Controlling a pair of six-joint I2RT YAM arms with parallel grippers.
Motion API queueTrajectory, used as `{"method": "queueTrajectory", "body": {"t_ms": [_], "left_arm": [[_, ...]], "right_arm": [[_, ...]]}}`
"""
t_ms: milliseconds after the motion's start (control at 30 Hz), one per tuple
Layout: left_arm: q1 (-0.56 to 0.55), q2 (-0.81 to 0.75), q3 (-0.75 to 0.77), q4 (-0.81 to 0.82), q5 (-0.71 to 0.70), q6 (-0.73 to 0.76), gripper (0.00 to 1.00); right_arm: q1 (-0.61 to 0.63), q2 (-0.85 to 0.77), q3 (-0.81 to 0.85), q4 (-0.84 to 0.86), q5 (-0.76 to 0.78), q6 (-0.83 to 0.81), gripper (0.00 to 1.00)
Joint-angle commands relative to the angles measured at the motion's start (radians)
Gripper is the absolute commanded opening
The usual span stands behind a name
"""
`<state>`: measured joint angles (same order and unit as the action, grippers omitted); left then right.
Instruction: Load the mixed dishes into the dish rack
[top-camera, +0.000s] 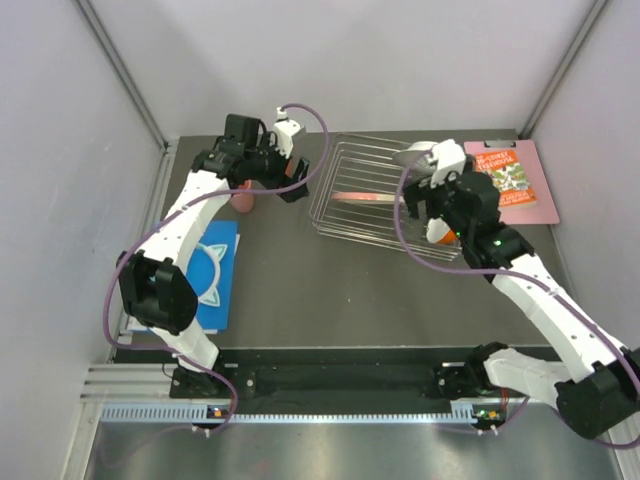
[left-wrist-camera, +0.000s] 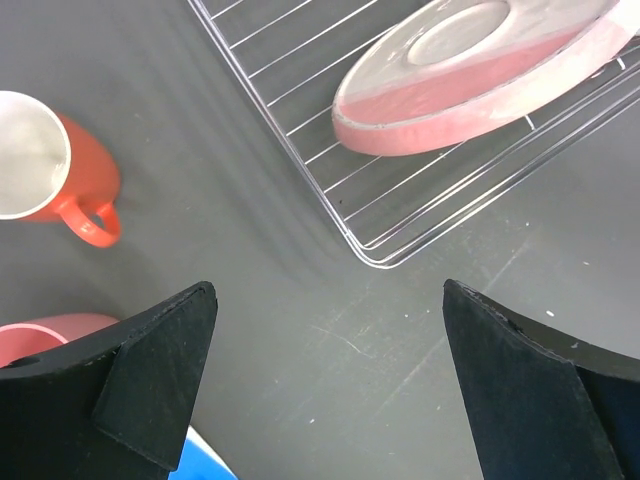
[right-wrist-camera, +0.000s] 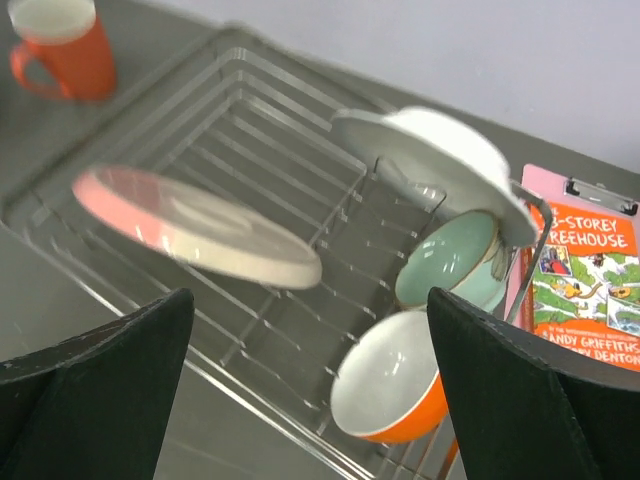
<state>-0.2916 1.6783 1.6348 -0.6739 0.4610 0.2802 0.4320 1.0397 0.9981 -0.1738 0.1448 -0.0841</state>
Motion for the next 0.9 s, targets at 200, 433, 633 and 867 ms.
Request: {"method": "queueTrajectory", "body": {"t_ms": [200, 433, 633, 867], "left_arm": [[0.0, 0.029, 0.063, 0.004, 0.038, -0.036, 0.99], [0.0, 0.055, 0.072, 0.013, 0.041, -0.036, 0.99], [-0.02, 0.107, 0.098, 0.037, 0.056, -0.058, 0.99], [-0.046, 0.164, 0.105, 0.054, 0.045, -0.061, 0.99]], "right_arm": [[0.088, 0.131, 0.004, -0.02, 0.019, -0.261, 0.96], [0.181, 0.255, 0.037, -0.018, 0.091, -0.371, 0.93], [0.212, 0.374, 0.114, 0.025, 0.147, -0.422, 0.9], [0.231, 0.451, 0.175, 0.066, 0.191, -0.482, 0.89]]}}
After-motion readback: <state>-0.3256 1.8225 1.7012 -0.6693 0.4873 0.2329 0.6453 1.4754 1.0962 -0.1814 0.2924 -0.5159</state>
